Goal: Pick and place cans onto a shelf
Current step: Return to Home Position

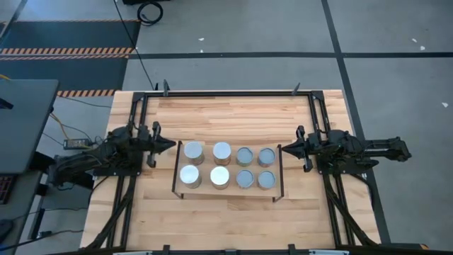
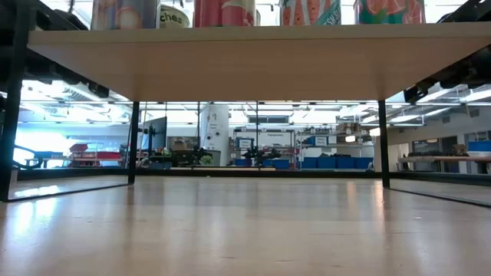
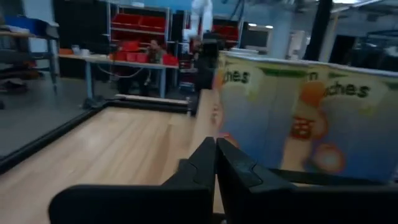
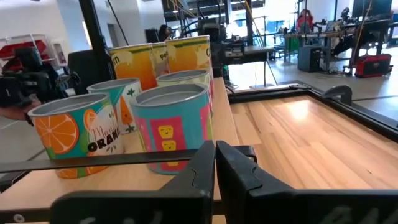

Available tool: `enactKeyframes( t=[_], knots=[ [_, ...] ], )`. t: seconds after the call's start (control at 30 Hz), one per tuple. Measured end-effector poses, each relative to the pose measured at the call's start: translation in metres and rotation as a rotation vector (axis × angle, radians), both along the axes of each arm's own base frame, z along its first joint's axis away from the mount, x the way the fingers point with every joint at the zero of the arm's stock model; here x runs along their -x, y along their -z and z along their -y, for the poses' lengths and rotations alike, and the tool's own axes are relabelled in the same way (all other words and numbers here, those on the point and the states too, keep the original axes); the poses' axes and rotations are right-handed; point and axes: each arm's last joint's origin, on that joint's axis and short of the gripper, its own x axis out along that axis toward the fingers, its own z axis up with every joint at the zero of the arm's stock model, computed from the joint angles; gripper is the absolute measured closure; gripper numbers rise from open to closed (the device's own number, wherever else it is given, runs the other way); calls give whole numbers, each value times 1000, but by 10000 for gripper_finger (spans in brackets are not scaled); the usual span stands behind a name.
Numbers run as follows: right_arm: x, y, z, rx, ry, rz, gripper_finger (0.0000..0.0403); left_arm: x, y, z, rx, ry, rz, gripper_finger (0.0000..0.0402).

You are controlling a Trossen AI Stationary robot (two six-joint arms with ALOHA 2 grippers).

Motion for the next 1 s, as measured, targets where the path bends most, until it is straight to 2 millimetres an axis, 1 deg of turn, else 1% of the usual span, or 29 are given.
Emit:
enactKeyframes(
  t=[0.2,0.33,0.43,0.67,0.83,1.0],
  knots=[
    [0,0,0,0,-1,1,380,-1,-2,-1,-29,-22,16,379],
    [0,0,0,-1,-2,4,380,0,-6,1,-44,26,51,379],
    [0,0,0,-1,-2,5,381,-1,-5,2,-17,22,47,377],
    [0,-1,0,-1,-2,6,381,-2,-10,11,-30,46,102,377],
    [0,-1,0,-1,-2,6,381,-3,-11,19,-106,51,118,378],
    [0,-1,0,-1,-2,6,381,-3,-11,22,-181,49,119,379]
  ],
)
